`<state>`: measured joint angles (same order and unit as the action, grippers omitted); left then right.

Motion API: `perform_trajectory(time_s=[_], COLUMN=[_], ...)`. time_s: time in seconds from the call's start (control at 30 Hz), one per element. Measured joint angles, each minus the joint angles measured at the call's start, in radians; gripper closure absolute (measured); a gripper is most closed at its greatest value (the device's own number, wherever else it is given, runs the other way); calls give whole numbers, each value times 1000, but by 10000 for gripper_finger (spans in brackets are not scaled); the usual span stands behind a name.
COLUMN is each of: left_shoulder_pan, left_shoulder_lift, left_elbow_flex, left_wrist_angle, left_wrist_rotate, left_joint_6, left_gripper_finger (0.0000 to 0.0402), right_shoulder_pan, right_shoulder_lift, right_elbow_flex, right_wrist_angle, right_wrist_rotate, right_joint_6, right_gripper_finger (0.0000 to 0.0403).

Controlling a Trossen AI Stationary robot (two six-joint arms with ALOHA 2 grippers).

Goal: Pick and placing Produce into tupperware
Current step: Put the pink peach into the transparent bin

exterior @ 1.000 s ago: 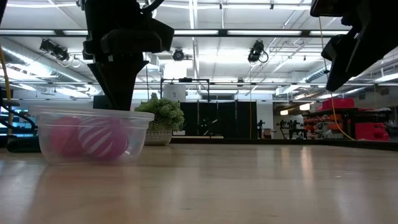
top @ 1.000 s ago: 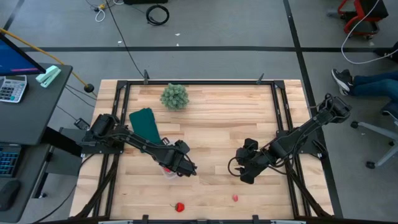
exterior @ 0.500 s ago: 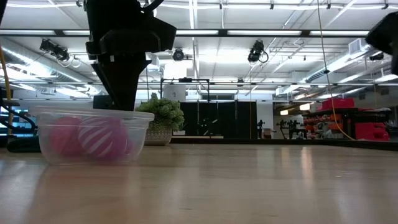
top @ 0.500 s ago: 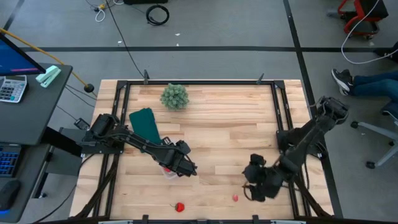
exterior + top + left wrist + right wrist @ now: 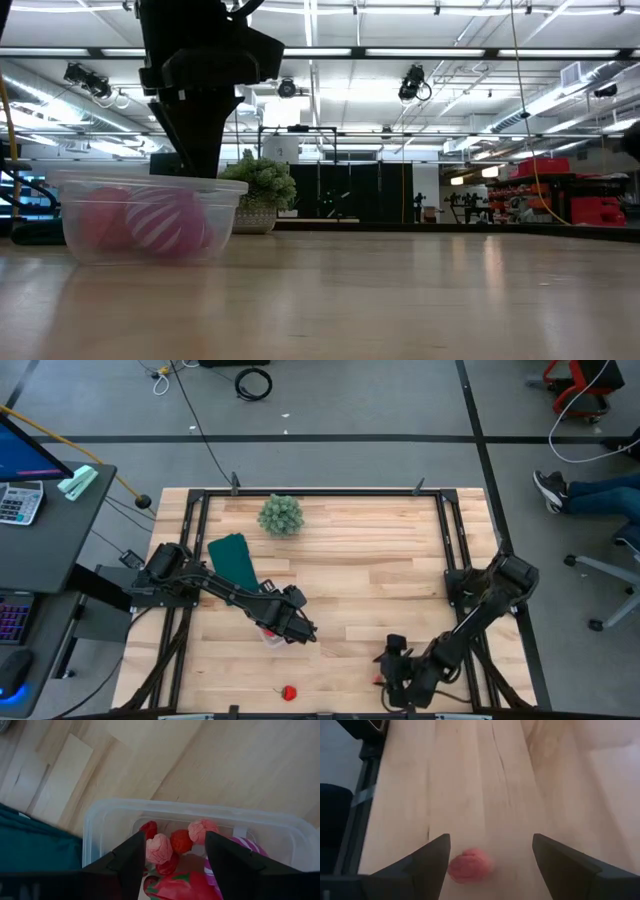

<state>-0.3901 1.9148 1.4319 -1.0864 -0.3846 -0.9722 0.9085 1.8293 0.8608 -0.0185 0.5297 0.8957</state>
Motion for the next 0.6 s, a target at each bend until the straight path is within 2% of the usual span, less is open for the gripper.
perform_trajectory(time_s=[0.27,0.47,0.6], left_shoulder_pan=[-1,-1,-1], left_shoulder_lift=[0,0,0], left_elbow_flex=[0,0,0], left_wrist_angle=[1,2,2], left_wrist_rotate=[0,0,0], left_joint_6=[-1,-6,-6], left_gripper_finger=[195,196,198], right_shoulder_pan=[33,64,60], right_shoulder_lift=[38,65,63], right_elbow_flex=[0,3,3], right_wrist_angle=[24,32,29], right_wrist_rotate=[10,60,48], right_joint_6=[101,111,84], right_gripper_finger=[111,112,126])
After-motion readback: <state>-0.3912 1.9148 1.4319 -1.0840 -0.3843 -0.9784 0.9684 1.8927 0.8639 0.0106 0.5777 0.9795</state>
